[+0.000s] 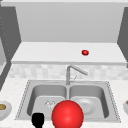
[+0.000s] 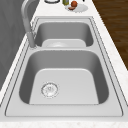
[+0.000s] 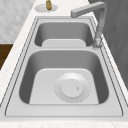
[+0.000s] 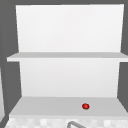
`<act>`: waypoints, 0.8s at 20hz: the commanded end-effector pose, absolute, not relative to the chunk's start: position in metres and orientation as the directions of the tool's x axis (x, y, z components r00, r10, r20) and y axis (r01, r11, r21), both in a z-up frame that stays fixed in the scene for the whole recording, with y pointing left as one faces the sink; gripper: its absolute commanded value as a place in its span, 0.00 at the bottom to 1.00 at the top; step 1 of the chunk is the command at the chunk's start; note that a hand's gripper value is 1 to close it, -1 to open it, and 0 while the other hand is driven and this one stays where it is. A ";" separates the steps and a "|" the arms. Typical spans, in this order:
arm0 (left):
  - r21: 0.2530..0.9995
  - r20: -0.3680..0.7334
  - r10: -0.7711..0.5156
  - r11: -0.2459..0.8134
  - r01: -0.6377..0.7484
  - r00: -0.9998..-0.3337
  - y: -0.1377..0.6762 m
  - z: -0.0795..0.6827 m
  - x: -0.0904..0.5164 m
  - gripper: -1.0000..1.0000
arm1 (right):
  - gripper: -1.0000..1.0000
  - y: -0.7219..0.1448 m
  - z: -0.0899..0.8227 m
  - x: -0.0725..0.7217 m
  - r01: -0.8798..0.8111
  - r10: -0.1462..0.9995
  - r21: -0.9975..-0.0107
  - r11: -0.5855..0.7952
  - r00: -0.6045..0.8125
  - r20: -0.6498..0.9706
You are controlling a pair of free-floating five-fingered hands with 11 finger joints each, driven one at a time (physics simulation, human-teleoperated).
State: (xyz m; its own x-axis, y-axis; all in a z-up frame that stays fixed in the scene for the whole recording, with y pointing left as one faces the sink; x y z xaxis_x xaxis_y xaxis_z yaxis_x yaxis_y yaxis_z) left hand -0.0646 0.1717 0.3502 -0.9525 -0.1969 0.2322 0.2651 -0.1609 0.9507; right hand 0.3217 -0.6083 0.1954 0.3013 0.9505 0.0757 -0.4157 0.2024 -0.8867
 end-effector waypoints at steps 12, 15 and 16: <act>0.951 0.232 -0.197 -0.161 0.265 -0.953 0.172 0.350 -0.065 0.50 | 0.00 -0.553 0.180 0.237 -0.400 0.964 -0.897 0.190 0.247 0.094; 0.951 0.232 -0.197 -0.161 0.265 -0.953 0.172 0.350 -0.065 0.50 | 0.00 -0.541 0.176 0.216 -0.400 0.964 -0.896 0.191 0.246 0.096; 0.951 0.232 -0.197 -0.161 0.265 -0.953 0.172 0.350 -0.065 0.50 | 0.00 -0.537 0.174 0.209 -0.400 0.964 -0.896 0.192 0.246 0.097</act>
